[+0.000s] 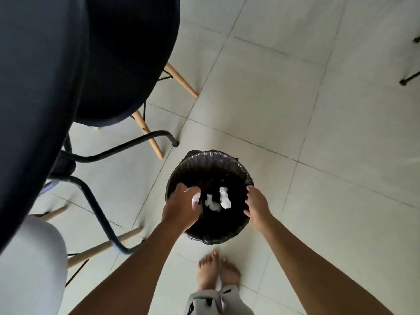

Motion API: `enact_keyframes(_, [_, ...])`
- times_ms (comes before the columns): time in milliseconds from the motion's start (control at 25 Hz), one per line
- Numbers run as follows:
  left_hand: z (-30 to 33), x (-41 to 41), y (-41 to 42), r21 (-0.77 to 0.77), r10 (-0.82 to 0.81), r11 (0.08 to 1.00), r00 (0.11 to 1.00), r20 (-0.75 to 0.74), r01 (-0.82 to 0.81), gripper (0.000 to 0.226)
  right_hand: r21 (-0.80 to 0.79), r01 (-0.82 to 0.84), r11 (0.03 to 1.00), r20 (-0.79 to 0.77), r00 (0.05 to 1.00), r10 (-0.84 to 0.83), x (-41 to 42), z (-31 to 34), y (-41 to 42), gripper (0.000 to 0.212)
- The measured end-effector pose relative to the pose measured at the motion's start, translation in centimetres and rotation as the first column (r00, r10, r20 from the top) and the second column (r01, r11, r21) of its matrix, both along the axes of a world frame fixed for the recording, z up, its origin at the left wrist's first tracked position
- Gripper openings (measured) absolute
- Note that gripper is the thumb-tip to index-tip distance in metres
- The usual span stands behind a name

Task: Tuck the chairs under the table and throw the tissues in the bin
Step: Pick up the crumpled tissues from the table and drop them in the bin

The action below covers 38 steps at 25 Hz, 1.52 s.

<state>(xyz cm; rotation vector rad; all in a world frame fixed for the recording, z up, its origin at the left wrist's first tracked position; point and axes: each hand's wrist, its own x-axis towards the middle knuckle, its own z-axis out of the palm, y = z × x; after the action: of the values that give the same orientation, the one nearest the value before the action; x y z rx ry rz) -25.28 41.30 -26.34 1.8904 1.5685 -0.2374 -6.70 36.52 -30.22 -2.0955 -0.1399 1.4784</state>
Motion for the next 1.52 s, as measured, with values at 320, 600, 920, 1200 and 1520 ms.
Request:
enact_keyframes(320, [-1.3,0.4,-0.5,-0.054,0.009,0.998,0.999,-0.031,-0.011,0.054,-0.447,-0.853,0.271,0.421,0.066,0.905,0.5,-3.2,-6.1,0.057])
enact_keyframes(600, [0.7,-0.6,-2.3,-0.097,0.008,0.995,0.998,-0.070,-0.014,0.050,-0.459,-0.856,0.239,0.406,0.037,0.913,1.0,-0.8,-5.9,0.056])
enact_keyframes(920, [16.8,0.6,-3.3,-0.047,-0.006,0.999,0.998,-0.055,0.003,0.048,-0.429,-0.844,0.321,0.525,0.056,0.849,1.9,15.7,-3.8,0.055])
enact_keyframes(1200, [32.3,2.4,-0.3,0.181,0.039,0.983,0.999,-0.020,-0.035,0.039,-0.410,-0.839,0.357,0.723,-0.061,0.688,1.5,32.9,4.1,0.052])
enact_keyframes(1520, [39.1,-7.9,7.5,0.371,0.254,0.887,0.961,0.111,-0.277,0.033,-0.326,-0.907,0.268,0.845,-0.151,0.514,-9.2,41.2,16.6,0.047])
